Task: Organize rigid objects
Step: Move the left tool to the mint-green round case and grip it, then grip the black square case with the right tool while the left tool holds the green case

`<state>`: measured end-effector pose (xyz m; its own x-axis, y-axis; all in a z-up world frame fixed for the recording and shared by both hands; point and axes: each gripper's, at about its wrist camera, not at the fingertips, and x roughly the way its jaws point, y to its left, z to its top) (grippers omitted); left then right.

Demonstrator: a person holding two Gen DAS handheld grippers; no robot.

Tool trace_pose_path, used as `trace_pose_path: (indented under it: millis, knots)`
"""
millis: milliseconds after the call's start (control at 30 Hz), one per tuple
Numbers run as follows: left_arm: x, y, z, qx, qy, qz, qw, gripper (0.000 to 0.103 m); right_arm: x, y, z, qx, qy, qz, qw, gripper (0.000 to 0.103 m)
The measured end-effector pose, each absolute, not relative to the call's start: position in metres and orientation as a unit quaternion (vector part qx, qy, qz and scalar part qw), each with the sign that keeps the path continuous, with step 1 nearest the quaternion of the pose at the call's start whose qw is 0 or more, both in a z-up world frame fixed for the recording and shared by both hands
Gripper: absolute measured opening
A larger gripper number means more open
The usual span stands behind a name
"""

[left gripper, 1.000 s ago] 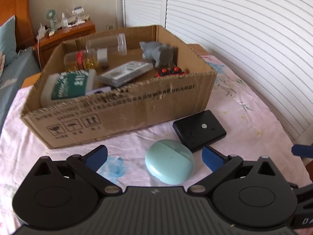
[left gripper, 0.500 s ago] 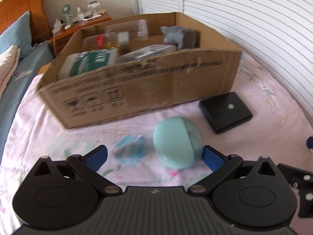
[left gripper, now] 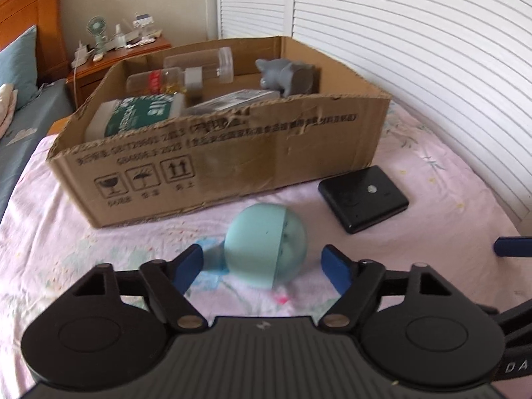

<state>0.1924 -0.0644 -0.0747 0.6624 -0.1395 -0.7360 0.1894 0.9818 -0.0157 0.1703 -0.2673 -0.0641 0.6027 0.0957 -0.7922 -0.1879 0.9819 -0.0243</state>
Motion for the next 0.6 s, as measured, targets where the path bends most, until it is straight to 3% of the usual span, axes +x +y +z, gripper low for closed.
trace_pose_path:
  millis: [67, 100, 600]
  knots:
    - [0.194, -0.067, -0.073, 0.036, 0.395, -0.101, 0.912, 0.053, 0.170, -0.267, -0.064, -0.051, 0.437, 0.079, 0.894, 0.103]
    - [0.194, -0.067, -0.073, 0.037, 0.394, -0.102, 0.913, 0.052, 0.170, -0.267, -0.064, -0.051, 0.437, 0.079, 0.895, 0.103]
    - [0.169, -0.019, -0.069, 0.013, 0.413, -0.033, 0.910, 0.052, 0.170, -0.248, -0.061, -0.066, 0.427, 0.101, 0.896, 0.103]
